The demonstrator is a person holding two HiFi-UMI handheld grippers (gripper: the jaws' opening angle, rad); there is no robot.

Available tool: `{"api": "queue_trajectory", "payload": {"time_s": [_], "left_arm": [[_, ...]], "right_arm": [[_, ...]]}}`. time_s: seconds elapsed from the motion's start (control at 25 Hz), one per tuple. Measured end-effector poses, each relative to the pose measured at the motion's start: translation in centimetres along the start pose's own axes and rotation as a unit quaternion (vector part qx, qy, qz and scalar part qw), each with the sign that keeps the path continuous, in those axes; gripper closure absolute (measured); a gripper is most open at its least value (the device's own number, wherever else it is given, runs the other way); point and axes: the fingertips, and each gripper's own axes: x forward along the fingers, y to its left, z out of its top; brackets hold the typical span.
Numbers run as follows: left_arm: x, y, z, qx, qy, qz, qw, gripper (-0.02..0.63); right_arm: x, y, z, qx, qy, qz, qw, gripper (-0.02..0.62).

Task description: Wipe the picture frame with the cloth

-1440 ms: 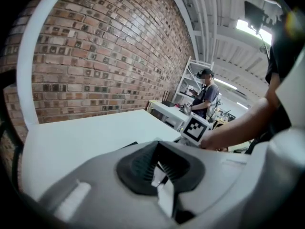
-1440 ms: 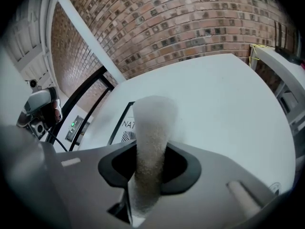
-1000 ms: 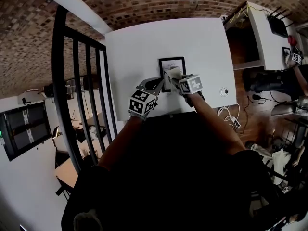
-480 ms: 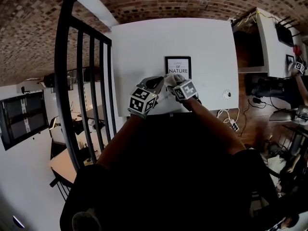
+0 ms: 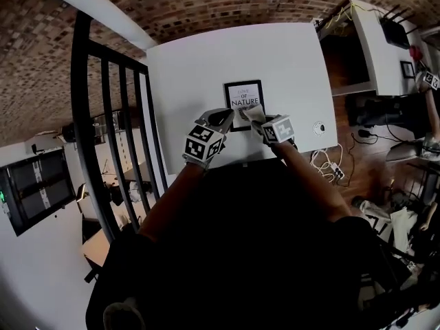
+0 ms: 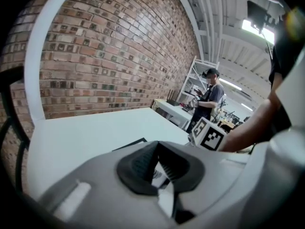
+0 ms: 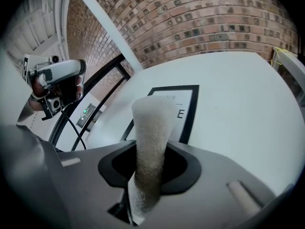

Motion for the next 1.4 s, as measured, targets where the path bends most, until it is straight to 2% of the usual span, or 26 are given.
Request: {"api": "queue_trajectory", "payload": {"time_s": [0.28,0.52,0.64,0.76,0.88,1.08,1.24,1.4], "left_arm": [[1.1,-1.1,-0.4,0.01,0.014,-0.012,0.9998,0.604],[1.0,-1.3,-0.2,0.01,0.012,-0.007,0.9999,0.604],[0.3,-1.2,0.3,0.009,-0.008,-0.004,0.9999,0.604],[-0.6,-1.4,1.5,0.015,-0.046,-0.01,0.9988,0.604],[-1.4,-1.8,2.7,0.024,-0.08,-0.014,0.9964,0.604],[-2.9,-3.0,6.5,0.048,-0.146,-0.019,0.988,0.604],[-5.2,-5.1,10.4,0.085,-0.206,-0.025,0.9745,0.604],[-7.1,-6.5,13.2,0.112,-0.242,-0.027,0.9634,0.604]], "right_arm": [[-2.5,-2.8,0.2,0.032,-0.044,0.004,0.999,0.483],[-4.5,-6.3,-0.1,0.055,-0.057,-0.033,0.996,0.483],[-6.1,-5.6,2.1,0.05,-0.108,-0.011,0.993,0.483],[-8.2,-3.2,5.9,0.003,-0.166,0.009,0.986,0.483],[-10.8,0.7,9.8,-0.066,-0.228,0.028,0.971,0.483],[-15.3,8.2,15.1,-0.181,-0.323,0.077,0.926,0.483],[-19.4,12.9,17.7,-0.229,-0.382,0.104,0.889,0.483],[-22.7,15.6,19.4,-0.258,-0.417,0.114,0.864,0.483]]}}
